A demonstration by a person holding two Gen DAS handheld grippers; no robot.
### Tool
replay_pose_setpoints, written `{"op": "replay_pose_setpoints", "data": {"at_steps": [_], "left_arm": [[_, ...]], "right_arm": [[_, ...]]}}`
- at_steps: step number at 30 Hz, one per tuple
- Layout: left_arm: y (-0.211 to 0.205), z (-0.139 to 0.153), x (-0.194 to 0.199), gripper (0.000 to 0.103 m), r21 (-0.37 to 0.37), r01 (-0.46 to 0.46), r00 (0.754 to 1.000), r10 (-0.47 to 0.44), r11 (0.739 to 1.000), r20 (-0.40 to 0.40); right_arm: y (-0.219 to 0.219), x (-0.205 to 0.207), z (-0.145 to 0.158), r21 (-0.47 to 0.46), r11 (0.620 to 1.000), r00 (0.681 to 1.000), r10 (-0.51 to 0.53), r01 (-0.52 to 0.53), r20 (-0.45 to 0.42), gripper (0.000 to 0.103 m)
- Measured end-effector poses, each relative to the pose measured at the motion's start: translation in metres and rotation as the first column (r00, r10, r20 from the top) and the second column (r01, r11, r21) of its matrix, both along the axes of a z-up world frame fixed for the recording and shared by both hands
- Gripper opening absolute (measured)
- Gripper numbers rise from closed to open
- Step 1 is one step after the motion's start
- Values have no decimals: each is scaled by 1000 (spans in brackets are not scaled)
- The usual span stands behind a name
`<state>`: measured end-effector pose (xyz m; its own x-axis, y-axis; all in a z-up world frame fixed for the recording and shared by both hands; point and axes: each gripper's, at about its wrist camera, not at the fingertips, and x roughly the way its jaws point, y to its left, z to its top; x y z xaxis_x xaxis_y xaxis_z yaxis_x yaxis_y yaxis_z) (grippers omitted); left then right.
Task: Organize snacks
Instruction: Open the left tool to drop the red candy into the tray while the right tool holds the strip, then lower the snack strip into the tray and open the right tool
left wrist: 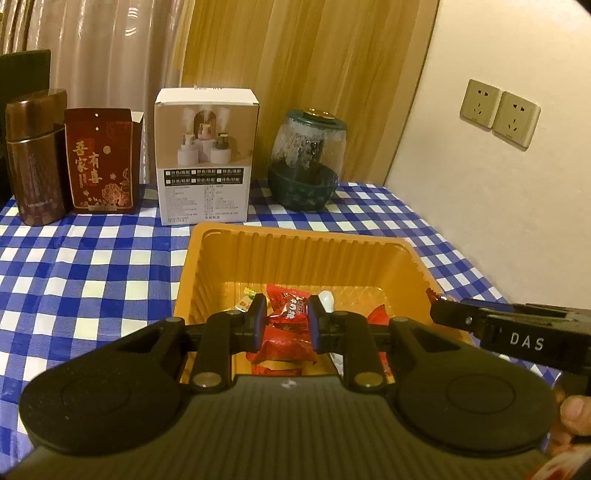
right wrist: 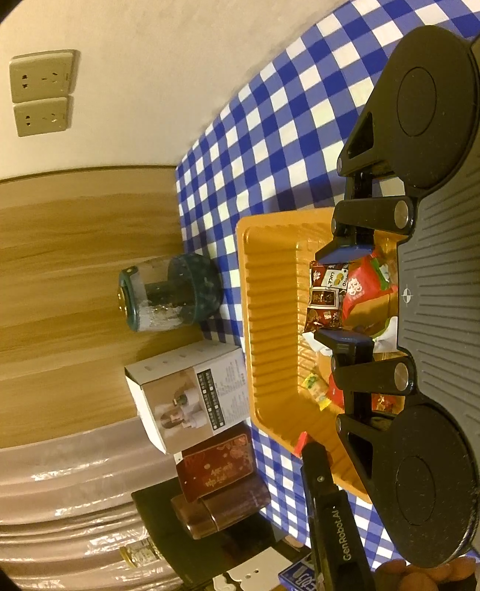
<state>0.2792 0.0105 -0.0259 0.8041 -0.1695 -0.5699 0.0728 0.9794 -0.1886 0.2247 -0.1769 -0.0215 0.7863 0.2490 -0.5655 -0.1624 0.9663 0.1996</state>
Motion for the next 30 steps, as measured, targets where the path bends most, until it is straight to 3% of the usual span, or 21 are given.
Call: {"op": "replay_pose_setpoints", "data": {"at_steps": [5, 6, 8, 30], "left_arm": [[-1, -8, 5, 23, 6, 3, 1000, -3, 1000, -19], [-1, -10, 7, 36, 6, 2, 1000, -2, 1000, -26], [0, -12, 6, 48, 2, -6, 1000, 6, 1000, -23], [4, -2, 1, 48, -5, -10, 1000, 10, 1000, -9]], "right_arm": [[-2, 4, -1, 12, 1000, 1000, -7, 7, -10, 38], [-2, 4, -2, 14, 1000, 1000, -7, 7, -12, 38], [-2, 4, -2, 14, 1000, 1000, -8, 8, -15, 38], [-6, 6, -3, 70, 997, 999, -16, 19, -34, 38]]}}
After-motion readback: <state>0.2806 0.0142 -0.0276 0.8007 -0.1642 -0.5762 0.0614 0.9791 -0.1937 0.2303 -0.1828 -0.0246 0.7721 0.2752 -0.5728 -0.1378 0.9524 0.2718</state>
